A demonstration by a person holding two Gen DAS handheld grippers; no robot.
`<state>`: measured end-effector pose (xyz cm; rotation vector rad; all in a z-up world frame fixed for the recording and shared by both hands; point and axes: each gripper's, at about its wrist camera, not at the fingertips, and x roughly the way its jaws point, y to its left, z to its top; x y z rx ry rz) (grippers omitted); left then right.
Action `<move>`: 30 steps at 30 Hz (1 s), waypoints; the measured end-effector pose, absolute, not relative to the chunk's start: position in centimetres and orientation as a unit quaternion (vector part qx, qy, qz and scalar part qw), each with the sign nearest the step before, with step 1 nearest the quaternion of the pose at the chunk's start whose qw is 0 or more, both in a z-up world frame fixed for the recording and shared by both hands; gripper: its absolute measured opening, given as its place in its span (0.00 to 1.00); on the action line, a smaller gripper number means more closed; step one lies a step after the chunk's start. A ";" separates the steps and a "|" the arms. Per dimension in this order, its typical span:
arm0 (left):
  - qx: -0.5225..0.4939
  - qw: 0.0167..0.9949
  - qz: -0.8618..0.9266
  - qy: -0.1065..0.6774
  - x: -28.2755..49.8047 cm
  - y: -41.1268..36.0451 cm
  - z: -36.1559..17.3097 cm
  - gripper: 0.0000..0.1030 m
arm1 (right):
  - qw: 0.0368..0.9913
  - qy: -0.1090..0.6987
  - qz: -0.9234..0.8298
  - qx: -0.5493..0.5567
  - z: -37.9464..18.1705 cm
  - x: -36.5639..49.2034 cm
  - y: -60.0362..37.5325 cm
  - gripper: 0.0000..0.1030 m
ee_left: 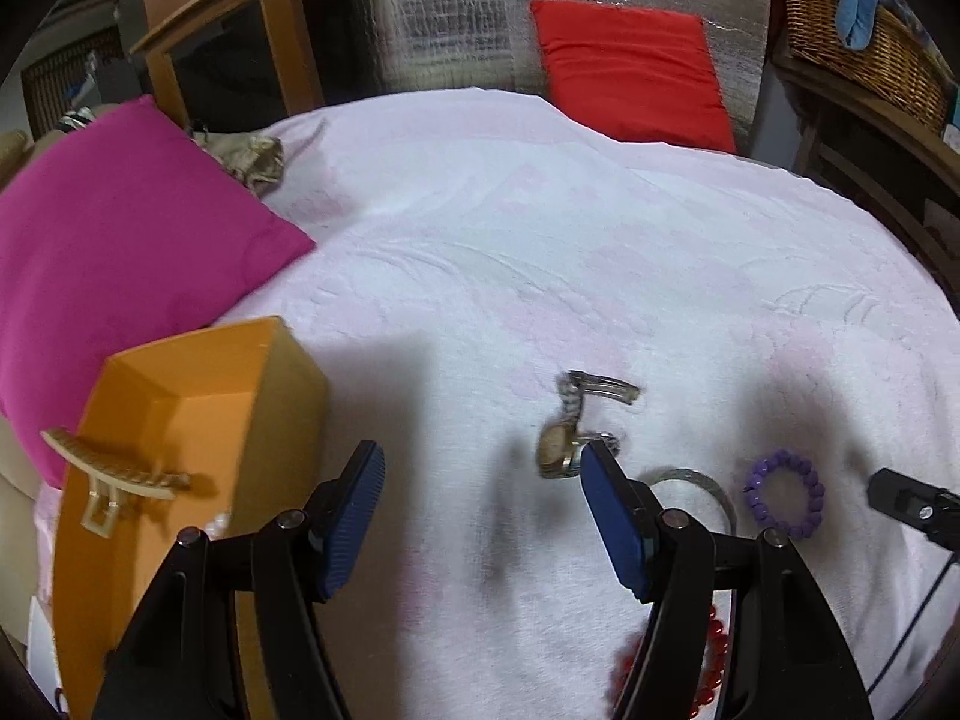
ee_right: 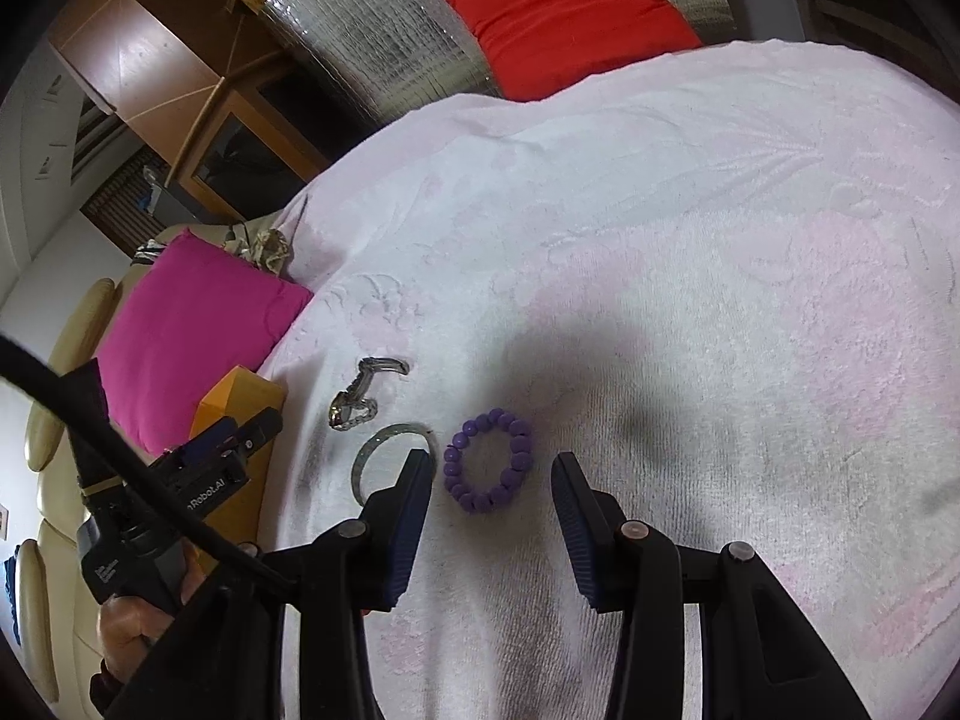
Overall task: Organize jewelry
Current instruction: 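Move the left gripper back over the watch on the bed, then grasp the watch with the left gripper while the right gripper grasps the purple bead bracelet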
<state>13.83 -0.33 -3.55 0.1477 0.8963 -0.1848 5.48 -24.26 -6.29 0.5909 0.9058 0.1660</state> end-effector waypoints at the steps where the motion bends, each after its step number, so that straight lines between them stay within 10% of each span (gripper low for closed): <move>1: 0.068 0.893 -0.094 0.436 14.0 -0.5 -3.8 0.66 | 0.853 0.434 0.078 0.278 -6.5 5.7 -24.2 0.43; 16: -0.004 0.867 -0.126 0.482 18.2 -1.7 -7.6 0.66 | 0.872 0.463 0.039 0.155 -8.4 8.7 -20.9 0.42; 21: 0.014 0.870 -0.123 0.477 18.2 -2.3 -7.8 0.66 | 0.886 0.460 0.015 0.063 -8.6 9.0 -19.1 0.17; 30: 0.017 0.871 -0.150 0.468 17.8 -2.6 -7.5 0.30 | 0.898 0.439 0.009 0.020 -8.1 8.4 -18.2 0.10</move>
